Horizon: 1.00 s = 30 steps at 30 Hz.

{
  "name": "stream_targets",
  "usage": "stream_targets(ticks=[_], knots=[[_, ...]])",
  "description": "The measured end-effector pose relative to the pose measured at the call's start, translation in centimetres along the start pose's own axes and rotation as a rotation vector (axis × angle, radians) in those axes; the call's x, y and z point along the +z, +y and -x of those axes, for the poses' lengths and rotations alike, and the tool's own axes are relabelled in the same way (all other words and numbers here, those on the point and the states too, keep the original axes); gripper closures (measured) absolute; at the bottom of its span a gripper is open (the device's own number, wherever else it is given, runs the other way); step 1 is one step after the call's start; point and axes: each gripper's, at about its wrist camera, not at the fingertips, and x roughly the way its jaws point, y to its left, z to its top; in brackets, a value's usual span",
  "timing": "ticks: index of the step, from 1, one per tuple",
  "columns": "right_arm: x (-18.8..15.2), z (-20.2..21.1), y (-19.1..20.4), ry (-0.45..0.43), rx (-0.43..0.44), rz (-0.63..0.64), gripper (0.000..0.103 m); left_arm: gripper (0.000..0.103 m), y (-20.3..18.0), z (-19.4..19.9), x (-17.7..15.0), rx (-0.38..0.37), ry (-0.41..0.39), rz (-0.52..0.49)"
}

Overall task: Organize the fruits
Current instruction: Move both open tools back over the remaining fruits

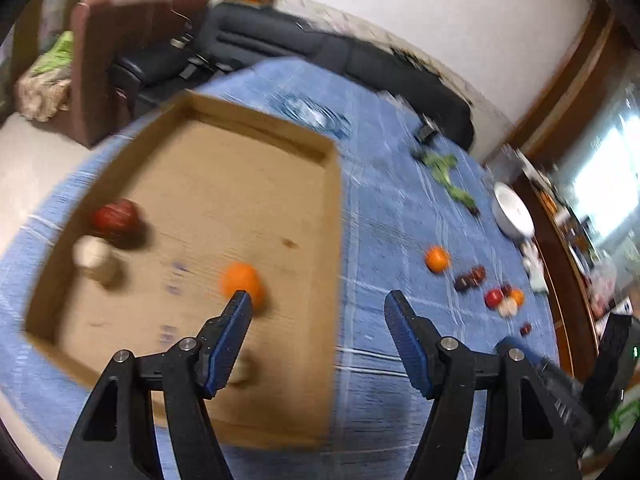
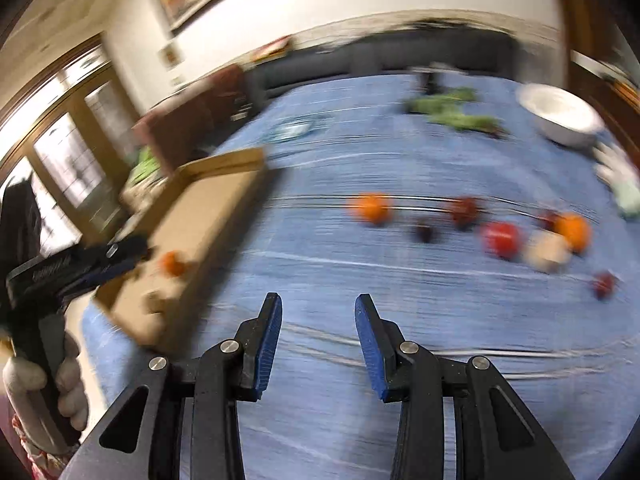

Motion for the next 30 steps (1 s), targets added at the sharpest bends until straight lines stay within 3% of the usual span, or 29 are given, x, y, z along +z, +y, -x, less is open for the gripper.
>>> stream_targets(ticks=[4,5,6,9,15,18,26,30], knots=[[0.2,2.3,-8.2,-0.033,-0.171,-0.125,0.061,0.035,-3.7,-2.5,-0.7,-0.033,0.058,-0.086],[0.4,2.6,-9.7,-0.034,-0.194,-0.153,0.061,0.030,-4.9,-3.1,-0.9,-0.015,0.056,-0.121],[0.5,2.9,-11.0,-0.036,-0.204,-0.179,0.062,0.030,-6.1,-3.5,-1.0,-0.002,0.050,-0.159],[1.0,2.8,-13.6,-0.040,-0.203,-0.234,0.062,0.030,-8.4,-5.1,-0.7,-0.068,0.104,-0.182],[3.1,0.4,-14.1,-0.056,-0.205,-0.203,0.062,0.030,-12.9,-7.0,-0.2,-0.067,0.095,-0.290],[3.5,-1.0,-13.8,-0.049,-0.222,-0.170,0.062,0.030,-13.9,-8.7,0.4,0.006,0.061,-0.332],[3.3,-2.2,-14.1,-0.035,-0.238,-0.129,0.062,0.031,-13.4,-15.1,2.0,0.041,0.124,-0.287],[3.5,-2.8,-14.0,-0.019,-0.257,-0.112,0.062,0.031,-14.3,-15.6,2.1,0.029,0.093,-0.321]])
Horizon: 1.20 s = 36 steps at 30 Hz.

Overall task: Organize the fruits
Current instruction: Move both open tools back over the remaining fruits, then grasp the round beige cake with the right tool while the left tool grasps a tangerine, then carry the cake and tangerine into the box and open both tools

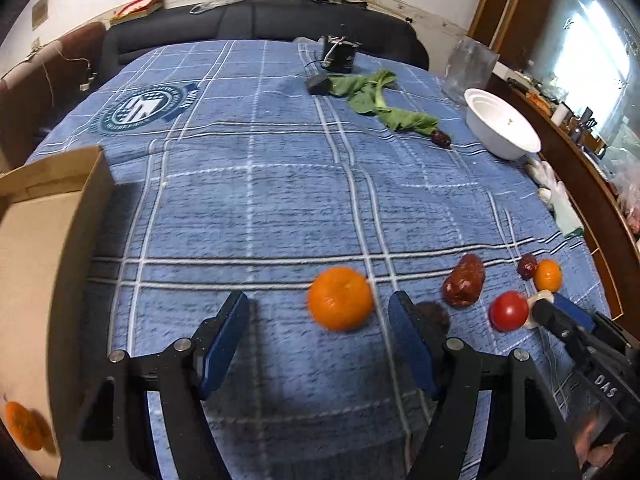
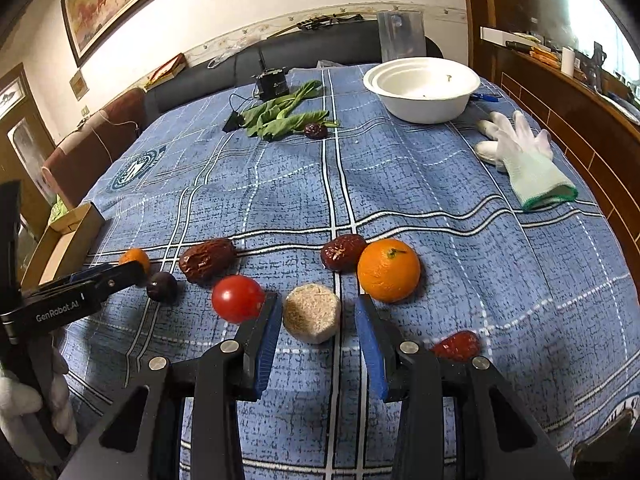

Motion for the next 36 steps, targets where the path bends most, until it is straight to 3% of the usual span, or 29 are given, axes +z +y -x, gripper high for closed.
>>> stream_targets(ticks=[2,4,5,8,13,20,24,28,31,36], knots=[[0.2,-0.5,0.1,0.008,-0.011,0.007,0.062,0.032,-0.3,-0.3,0.0,0.008,-0.015,-0.021],[0.2,-1.0,0.2,0.014,-0.013,0.009,0.062,0.055,-1.1,-0.3,-0.4,0.044,-0.036,-0.076],[0.2,-1.2,0.2,0.015,-0.014,0.008,0.062,0.075,-1.4,-0.5,-0.3,0.039,-0.040,-0.091],[0.0,-1.1,0.3,-0.002,-0.013,0.013,0.070,0.074,-1.8,-0.3,-0.4,0.022,-0.053,-0.111],[-0.1,-0.6,0.3,-0.019,0.004,0.000,0.070,0.074,-0.8,0.4,-0.5,-0.020,-0.058,-0.057],[0.1,3.0,2.2,-0.079,0.005,0.059,0.070,0.074,1.7,6.6,-1.6,-0.085,-0.100,0.032],[0.5,4.9,4.5,-0.089,0.089,0.077,0.069,0.074,5.9,10.6,-2.2,-0.011,-0.132,0.100],[0.8,6.2,9.0,-0.096,0.192,0.151,0.069,0.074,11.5,13.1,-2.6,0.138,-0.131,0.163],[0.8,6.4,13.6,-0.074,0.291,0.217,0.069,0.074,16.3,13.9,-3.2,0.208,-0.106,0.249],[-0.1,5.2,21.4,-0.015,0.418,0.326,0.069,0.074,20.6,13.1,-3.5,0.279,-0.068,0.304]])
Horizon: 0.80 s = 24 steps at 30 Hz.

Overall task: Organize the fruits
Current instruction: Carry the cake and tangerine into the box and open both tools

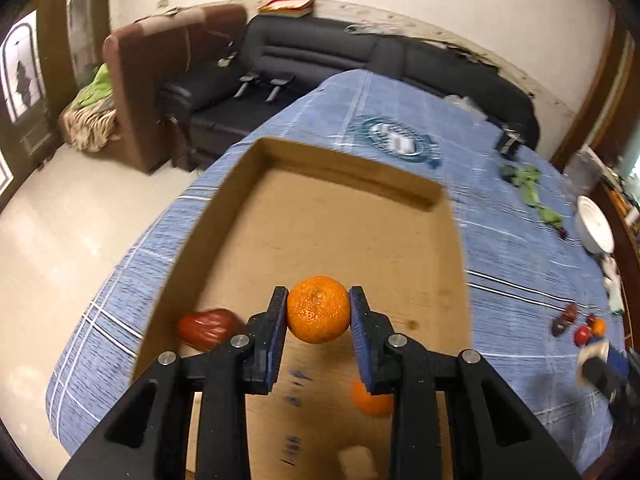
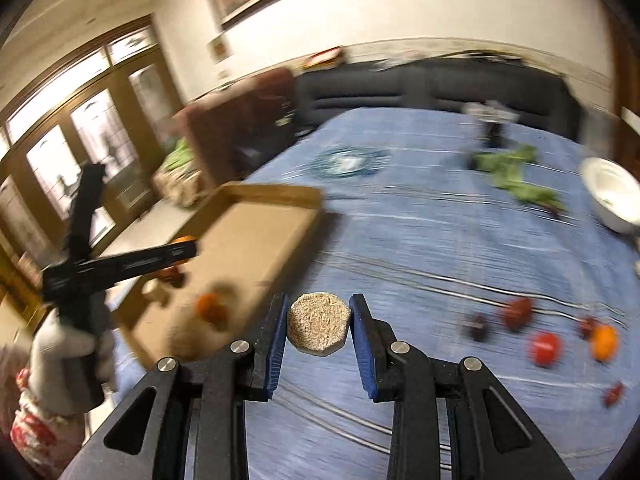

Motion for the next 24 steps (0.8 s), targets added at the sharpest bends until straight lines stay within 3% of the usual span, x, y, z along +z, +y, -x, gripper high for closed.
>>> stream_targets(ticks=[8,17,22,24], knots=[[0.6,-7.4,6.4,0.099,0.054,0.112,0.068,0.073,2.2,-3.5,1.0,0.046,0.072,0.002],[1.7,-11.6,8.6,0.133,0.069,0.142,0.068,0.073,2.9,-5.1,1.4,0.009,0.135,0.030],[1.8,-12.6,10.2,0.163,0.105,0.178,0.068,0.070,3.9,-3.6,1.7,-0.031,0.096,0.065],[1.7,-12.8,11.0,0.171,0.126,0.204,0.068,0.063,4.7,-2.2,1.8,-0.040,0.060,0.093]])
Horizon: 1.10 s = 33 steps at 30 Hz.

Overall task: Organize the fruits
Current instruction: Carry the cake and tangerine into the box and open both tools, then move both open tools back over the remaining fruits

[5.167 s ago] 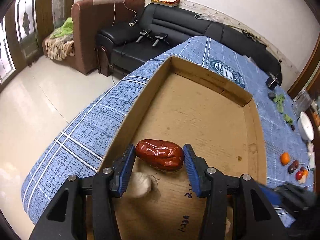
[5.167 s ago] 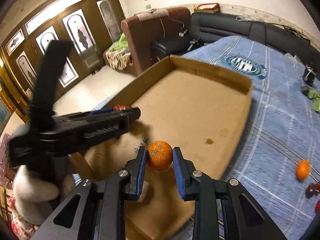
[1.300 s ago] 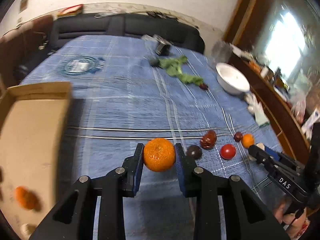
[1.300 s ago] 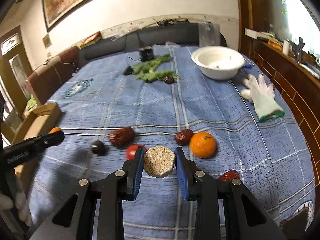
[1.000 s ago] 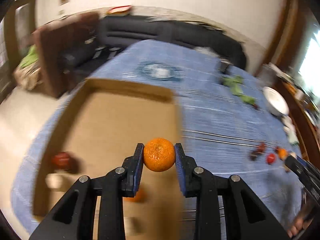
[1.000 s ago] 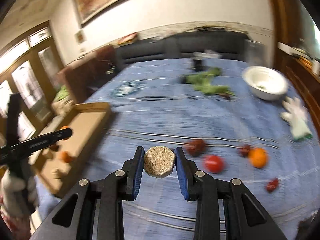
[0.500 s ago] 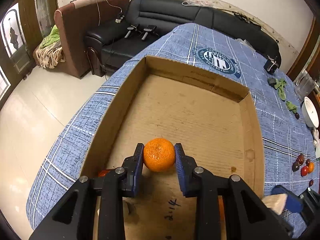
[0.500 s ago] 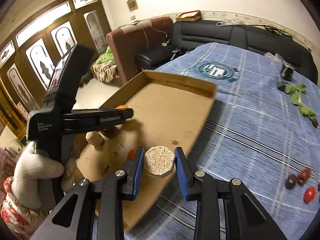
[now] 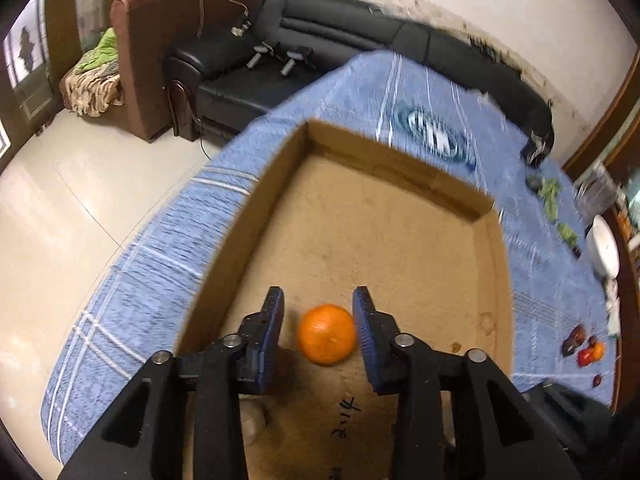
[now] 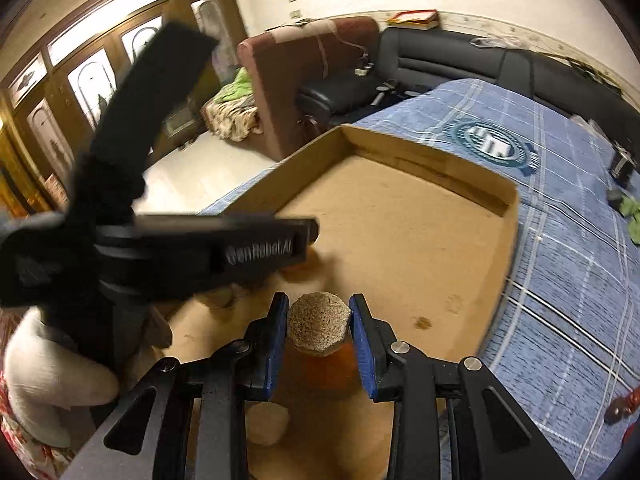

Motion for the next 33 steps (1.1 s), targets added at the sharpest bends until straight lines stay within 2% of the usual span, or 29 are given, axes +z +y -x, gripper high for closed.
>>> stream_targets(ticks=[3,6,13,18,23,27,33], knots=[[0.0,-0.4,1.2,0.014,0.017,0.044,0.068,0.053,1.3,2.4,0.0,-0.018,-0.070,0.049],[-0.3,-1.1,2.3,0.031,0.023,0.077,0.068,0.050,2.7,4.6,-0.5,-0.037,-0.117,0.099],[-0.9,-1.7,3.6,0.060,0.058,0.074,0.066,0.044,4.3,7.6,-2.3,-0.057,-0.176,0.172],[-1.4,0.7,3.3,0.019,0.055,0.041,0.066,0.042,4.0,9.0,-3.5,-0.080,-0.191,0.185],[-3.2,5.4,1.1,-0.062,0.054,-0.058,0.066,0.041,2.4,9.9,-4.6,-0.116,-0.197,0.166],[-5.6,8.5,-1.9,-0.099,0.010,-0.158,0.062,0.039,0.0,10.2,-5.5,-0.161,-0.190,0.118],[-11.5,13.3,-7.9,-0.115,-0.122,-0.303,0.062,0.036,-5.5,9.2,-6.9,-0.206,-0.132,-0.010]])
